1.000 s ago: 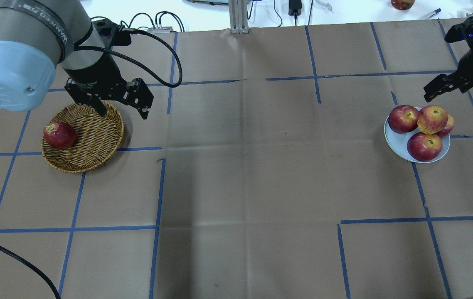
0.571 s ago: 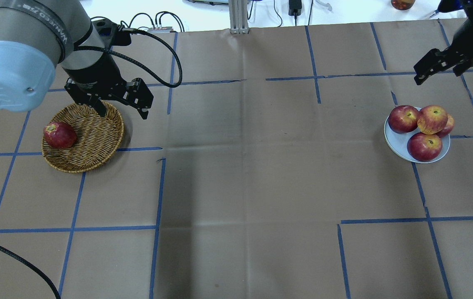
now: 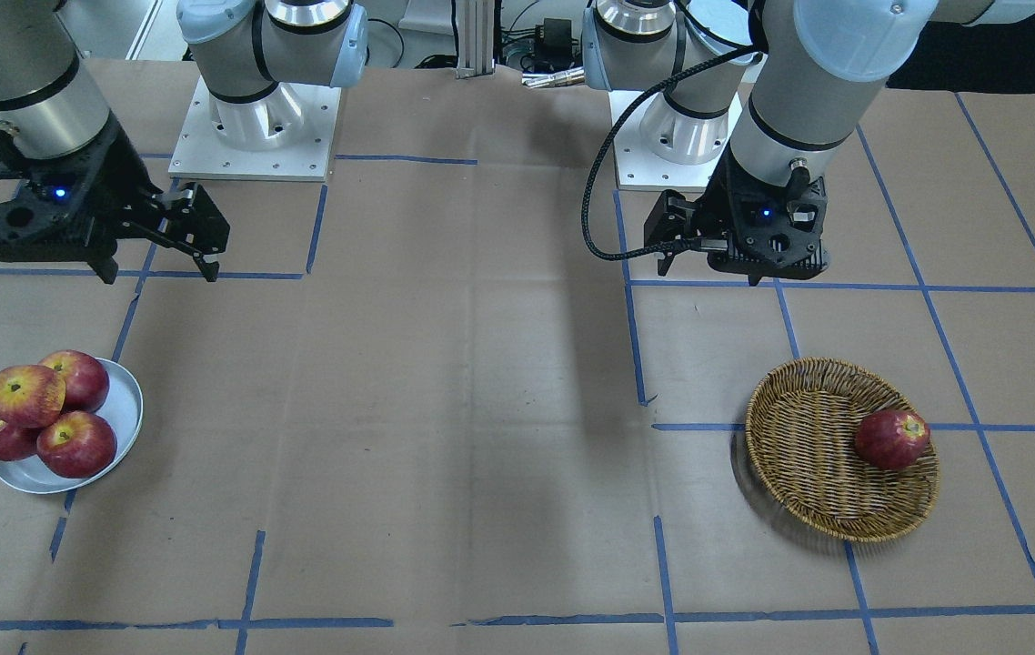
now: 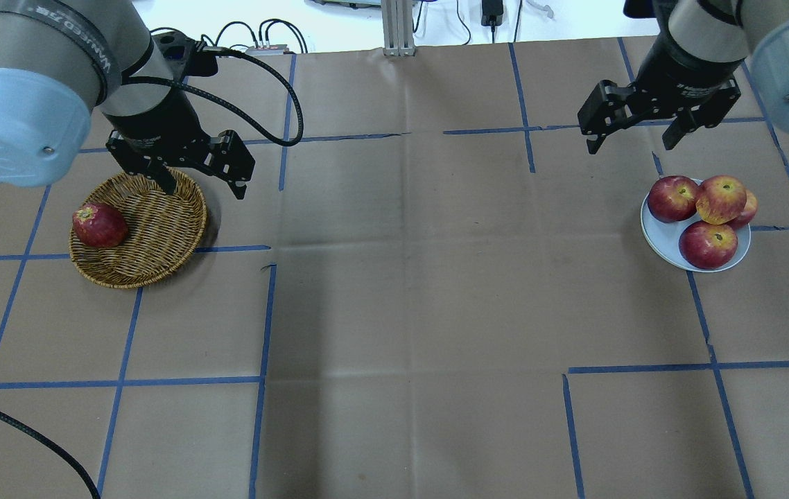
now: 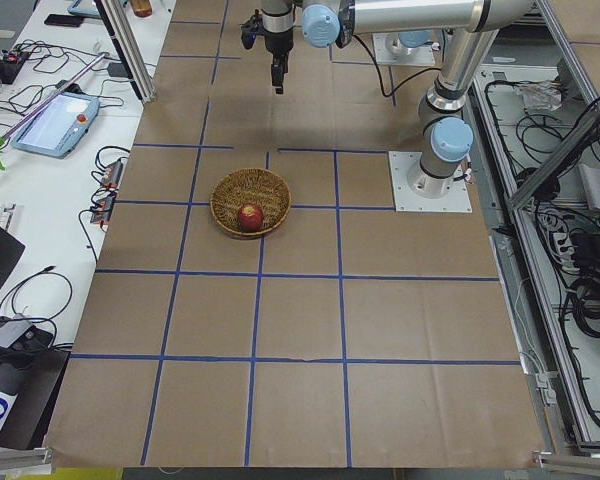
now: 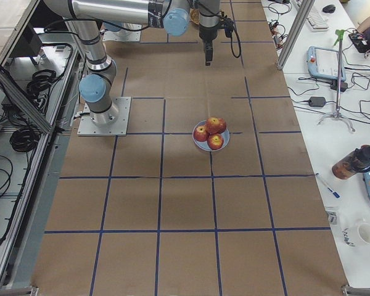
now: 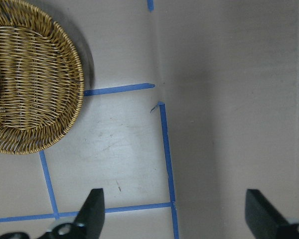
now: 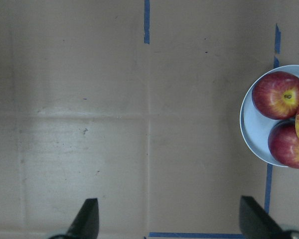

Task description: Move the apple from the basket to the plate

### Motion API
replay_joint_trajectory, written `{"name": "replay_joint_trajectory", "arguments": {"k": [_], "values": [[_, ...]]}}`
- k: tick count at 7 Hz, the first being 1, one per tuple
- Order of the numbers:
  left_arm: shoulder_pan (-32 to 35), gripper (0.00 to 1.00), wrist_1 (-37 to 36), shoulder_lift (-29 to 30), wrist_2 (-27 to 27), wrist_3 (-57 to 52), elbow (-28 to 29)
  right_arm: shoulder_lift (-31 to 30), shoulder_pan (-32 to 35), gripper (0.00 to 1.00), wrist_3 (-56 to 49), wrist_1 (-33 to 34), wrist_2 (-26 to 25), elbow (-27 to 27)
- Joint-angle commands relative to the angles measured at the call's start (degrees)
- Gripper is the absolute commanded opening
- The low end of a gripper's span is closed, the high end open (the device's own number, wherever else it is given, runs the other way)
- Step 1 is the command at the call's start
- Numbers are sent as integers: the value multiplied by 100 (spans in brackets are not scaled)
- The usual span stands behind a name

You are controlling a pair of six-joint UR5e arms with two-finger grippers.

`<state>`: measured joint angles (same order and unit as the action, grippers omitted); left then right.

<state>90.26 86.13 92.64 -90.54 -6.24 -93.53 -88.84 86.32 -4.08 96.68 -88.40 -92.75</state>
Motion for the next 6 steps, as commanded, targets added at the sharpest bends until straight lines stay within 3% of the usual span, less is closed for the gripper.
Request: {"name": "replay_joint_trajectory", "arguments": {"k": [1,6], "values": [[0,99,0,0,-8,0,-16,-124,271,100,399,-62,-11,-6],[0,99,0,0,-16,-18,1,-116,272,100,373,-141,-204,46]]}}
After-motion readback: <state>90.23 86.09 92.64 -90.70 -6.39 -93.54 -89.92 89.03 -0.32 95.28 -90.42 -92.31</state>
